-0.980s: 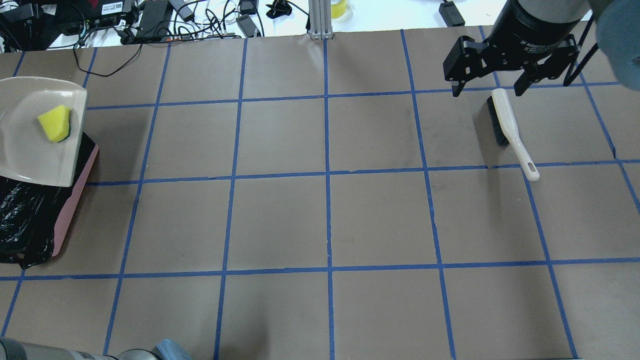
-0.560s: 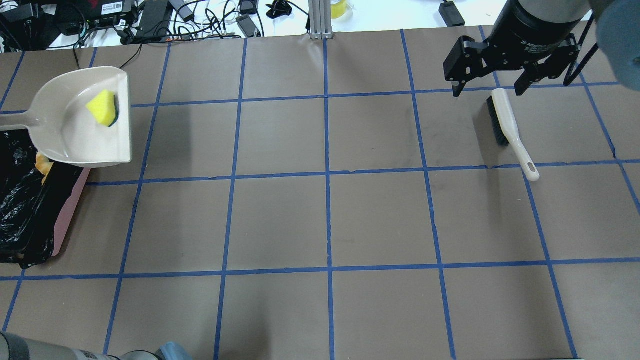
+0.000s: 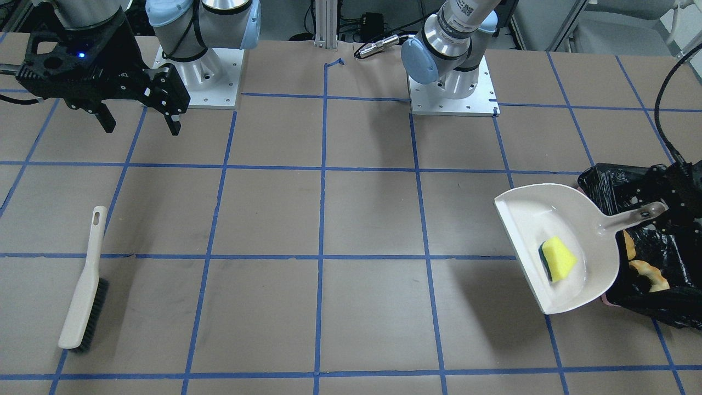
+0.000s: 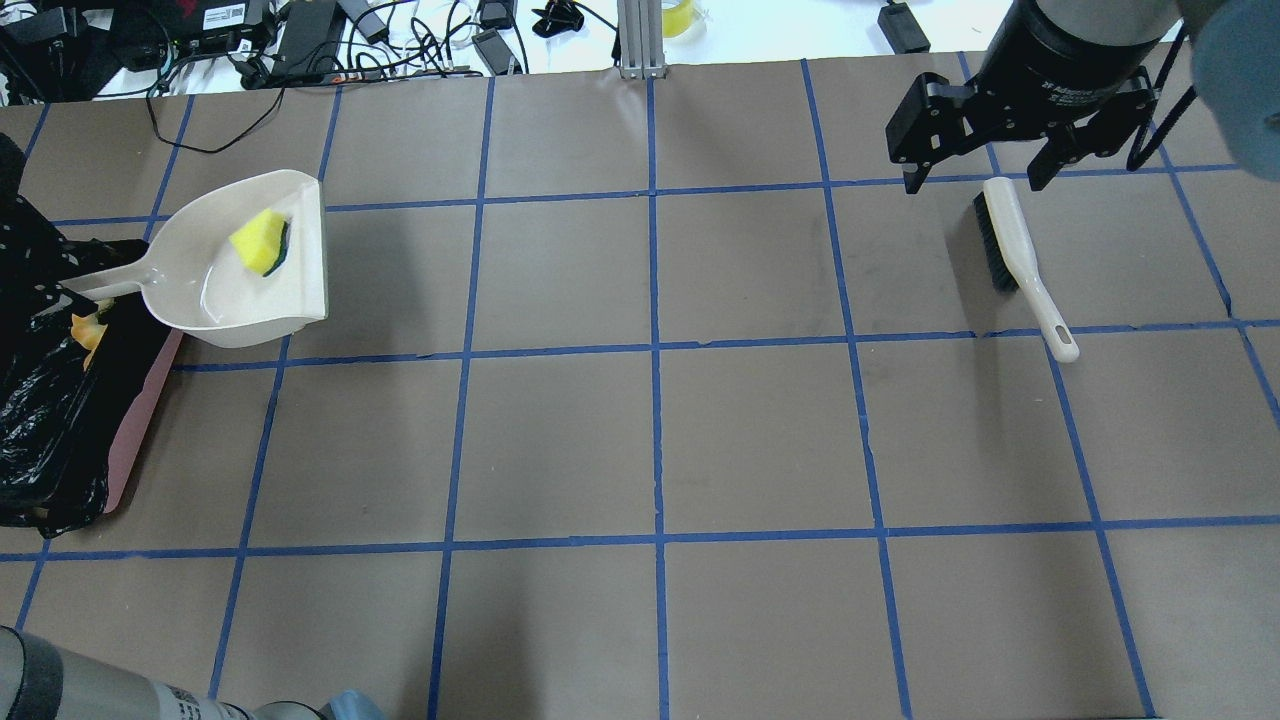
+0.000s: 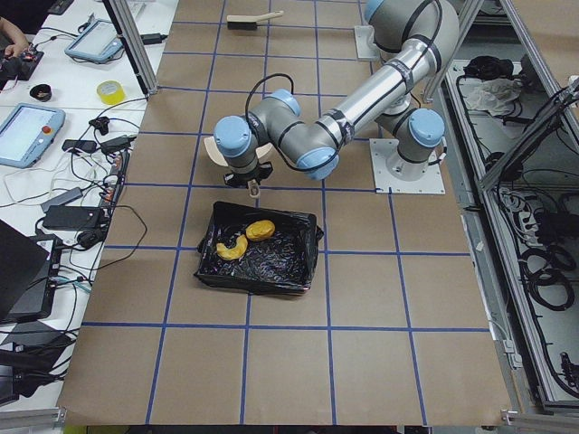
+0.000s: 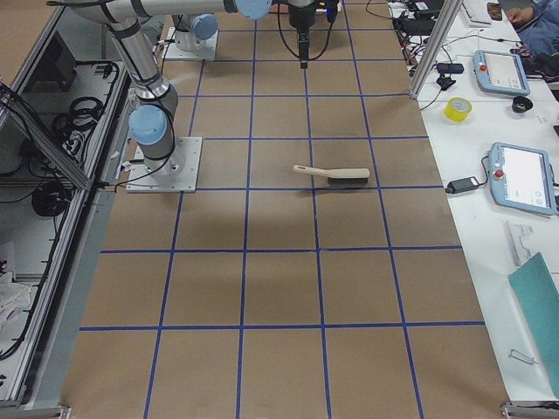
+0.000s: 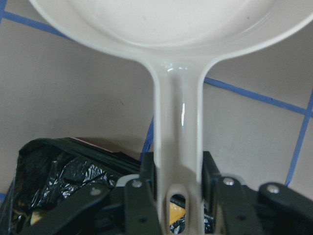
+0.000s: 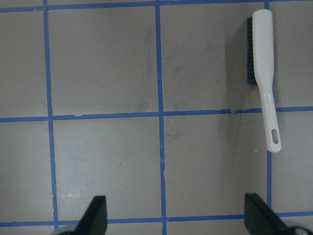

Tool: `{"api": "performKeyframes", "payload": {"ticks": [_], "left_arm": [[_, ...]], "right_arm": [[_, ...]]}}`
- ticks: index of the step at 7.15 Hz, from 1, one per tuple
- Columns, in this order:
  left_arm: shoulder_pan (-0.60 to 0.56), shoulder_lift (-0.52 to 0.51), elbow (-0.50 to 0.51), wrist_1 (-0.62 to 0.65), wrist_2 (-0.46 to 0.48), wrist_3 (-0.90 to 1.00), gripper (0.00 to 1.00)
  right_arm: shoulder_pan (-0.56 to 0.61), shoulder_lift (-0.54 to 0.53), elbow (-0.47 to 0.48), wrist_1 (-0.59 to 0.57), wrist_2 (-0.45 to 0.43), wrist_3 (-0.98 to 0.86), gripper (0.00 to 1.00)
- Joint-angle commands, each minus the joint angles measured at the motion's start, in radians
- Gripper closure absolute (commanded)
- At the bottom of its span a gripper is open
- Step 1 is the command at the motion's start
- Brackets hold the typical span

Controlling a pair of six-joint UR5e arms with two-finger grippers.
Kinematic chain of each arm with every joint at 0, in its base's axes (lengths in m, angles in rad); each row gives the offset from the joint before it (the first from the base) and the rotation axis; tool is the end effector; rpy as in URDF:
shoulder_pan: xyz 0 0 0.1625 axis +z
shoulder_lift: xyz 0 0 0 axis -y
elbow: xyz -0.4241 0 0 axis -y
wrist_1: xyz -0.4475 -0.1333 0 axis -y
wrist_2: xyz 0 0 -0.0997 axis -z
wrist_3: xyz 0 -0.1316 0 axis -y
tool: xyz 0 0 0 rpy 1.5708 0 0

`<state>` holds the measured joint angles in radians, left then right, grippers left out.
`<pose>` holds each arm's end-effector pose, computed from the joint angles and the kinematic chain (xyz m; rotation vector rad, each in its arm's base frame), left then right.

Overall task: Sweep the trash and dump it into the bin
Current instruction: 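Tip the dustpan over the trash bag with the left gripper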

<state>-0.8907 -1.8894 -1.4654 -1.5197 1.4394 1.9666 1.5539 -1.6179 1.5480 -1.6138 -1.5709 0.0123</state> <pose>0.2902 -0.5981 0.3257 -1.7566 -2.3697 0.1295 0.1241 -0.5425 0.4979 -0.0458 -3.1359 0.1772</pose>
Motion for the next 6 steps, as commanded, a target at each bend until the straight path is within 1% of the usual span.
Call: {"api": "performKeyframes", "payload": {"ticks": [1,2,3,4,5,6], "left_arm": [[0.021,0.010,0.138,-0.019,0.166,0.107,1.00],[0.074,0.004,0.169,-0.008,0.224,0.205,1.00],[0.147,-0.006,0.178,0.081,0.278,0.313,1.00],[0.206,-0.020,0.183,0.186,0.353,0.424,1.00],[0.216,-0.040,0.186,0.343,0.483,0.548,1.00],[0.216,-0.052,0.185,0.448,0.604,0.583,1.00]], "right_arm": [[0.000,0.000,0.000,0.000,0.000,0.000,0.00],[0.000,0.000,0.001,0.000,0.000,0.000,0.00],[0.000,0.001,0.000,0.000,0.000,0.000,0.00],[0.000,0.001,0.001,0.000,-0.001,0.000,0.00],[0.000,0.000,0.001,0.000,-0.001,0.000,0.00],[0.000,0.001,0.001,0.000,-0.001,0.000,0.00]]}}
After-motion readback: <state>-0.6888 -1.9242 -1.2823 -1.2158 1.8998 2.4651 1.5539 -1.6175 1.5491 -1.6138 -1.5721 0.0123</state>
